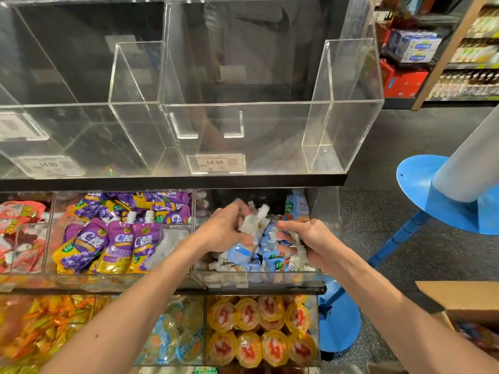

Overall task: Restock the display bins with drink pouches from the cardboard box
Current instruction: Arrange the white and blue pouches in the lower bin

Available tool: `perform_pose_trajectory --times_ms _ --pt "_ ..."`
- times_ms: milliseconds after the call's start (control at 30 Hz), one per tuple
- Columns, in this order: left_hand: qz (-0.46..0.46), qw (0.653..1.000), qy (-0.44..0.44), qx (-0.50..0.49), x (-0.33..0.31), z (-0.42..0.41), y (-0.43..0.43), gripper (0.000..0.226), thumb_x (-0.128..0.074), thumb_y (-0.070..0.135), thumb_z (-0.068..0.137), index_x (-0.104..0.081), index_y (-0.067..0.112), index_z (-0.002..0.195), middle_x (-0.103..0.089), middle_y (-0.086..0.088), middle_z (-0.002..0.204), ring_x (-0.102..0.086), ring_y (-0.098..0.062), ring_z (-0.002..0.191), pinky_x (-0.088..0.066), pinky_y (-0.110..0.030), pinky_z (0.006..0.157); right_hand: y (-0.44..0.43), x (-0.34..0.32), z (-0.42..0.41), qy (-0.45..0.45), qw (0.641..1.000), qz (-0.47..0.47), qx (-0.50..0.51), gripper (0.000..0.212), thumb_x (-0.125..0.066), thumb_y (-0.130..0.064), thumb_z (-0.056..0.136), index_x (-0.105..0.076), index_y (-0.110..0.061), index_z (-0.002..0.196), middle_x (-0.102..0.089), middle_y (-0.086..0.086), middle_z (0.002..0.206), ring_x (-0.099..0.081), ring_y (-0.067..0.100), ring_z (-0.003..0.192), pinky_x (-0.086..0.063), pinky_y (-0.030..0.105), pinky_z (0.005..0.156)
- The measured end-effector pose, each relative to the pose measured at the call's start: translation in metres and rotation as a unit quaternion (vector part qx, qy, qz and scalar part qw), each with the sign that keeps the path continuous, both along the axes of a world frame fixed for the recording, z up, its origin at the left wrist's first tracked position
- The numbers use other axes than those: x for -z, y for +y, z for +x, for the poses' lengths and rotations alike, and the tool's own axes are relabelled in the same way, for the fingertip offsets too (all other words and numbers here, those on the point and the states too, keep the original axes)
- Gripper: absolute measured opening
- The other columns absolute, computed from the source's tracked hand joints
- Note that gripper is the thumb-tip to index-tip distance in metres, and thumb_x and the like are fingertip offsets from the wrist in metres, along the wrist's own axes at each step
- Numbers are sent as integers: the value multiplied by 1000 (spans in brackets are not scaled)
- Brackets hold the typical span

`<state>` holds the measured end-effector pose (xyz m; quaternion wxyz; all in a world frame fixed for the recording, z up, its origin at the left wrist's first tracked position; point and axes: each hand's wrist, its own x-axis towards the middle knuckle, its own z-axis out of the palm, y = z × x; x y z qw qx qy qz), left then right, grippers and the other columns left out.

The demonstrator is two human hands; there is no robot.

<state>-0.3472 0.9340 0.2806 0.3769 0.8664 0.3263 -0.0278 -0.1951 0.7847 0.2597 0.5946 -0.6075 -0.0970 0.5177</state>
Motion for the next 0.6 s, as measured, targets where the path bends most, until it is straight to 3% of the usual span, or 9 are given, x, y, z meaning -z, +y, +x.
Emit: perform_pose_trajectory --times_ms 67,133,233,300,433,600 --pt "53 995 76 34 1 -2 5 36 -80 27 82 -54 33 105 -62 3 106 -59 -19 92 -51 -36 80 -1 2 4 4 1000 -10 1 24 -76 -10 85 -70 4 103 -68 14 98 -64 21 91 -59 44 85" --pt "90 982 145 85 4 -3 5 34 -77 24 85 -60 26 115 -62 3 112 -56 -16 93 -46 -31 80 -2 4 6 15 1000 -15 -22 21 -76 -11 85 -69 3 99 -65 10 90 -62 18 79 -61 39 70" --pt "97 965 204 135 11 -2 4 36 -71 20 91 -60 21 125 -60 0 126 -58 -19 105 -44 -29 85 -2 8 4 19 999 -21 -44 12 -73 -11 88 -64 -4 87 -59 4 76 -56 15 64 -49 24 48" --pt "91 959 226 142 13 -2 5 37 -66 16 95 -57 16 131 -58 -3 130 -58 -24 116 -43 -29 90 -4 8 1 -5 998 -35 -55 14 -71 -13 89 -63 -4 83 -54 5 66 -55 16 55 -42 24 49" --pt "135 943 244 182 22 2 4 29 -62 13 97 -58 7 125 -53 -10 132 -54 -29 119 -41 -31 87 -8 9 -4 -57 994 -67 -72 19 -72 -17 88 -61 -2 83 -48 9 58 -47 19 48 -31 33 55" --pt "165 933 254 196 29 -4 -3 27 -59 14 99 -59 14 125 -45 -10 144 -47 -27 131 -38 -35 107 -8 8 -8 -97 989 -84 -77 27 -73 -22 88 -61 0 99 -55 12 74 -47 18 51 -36 33 54"
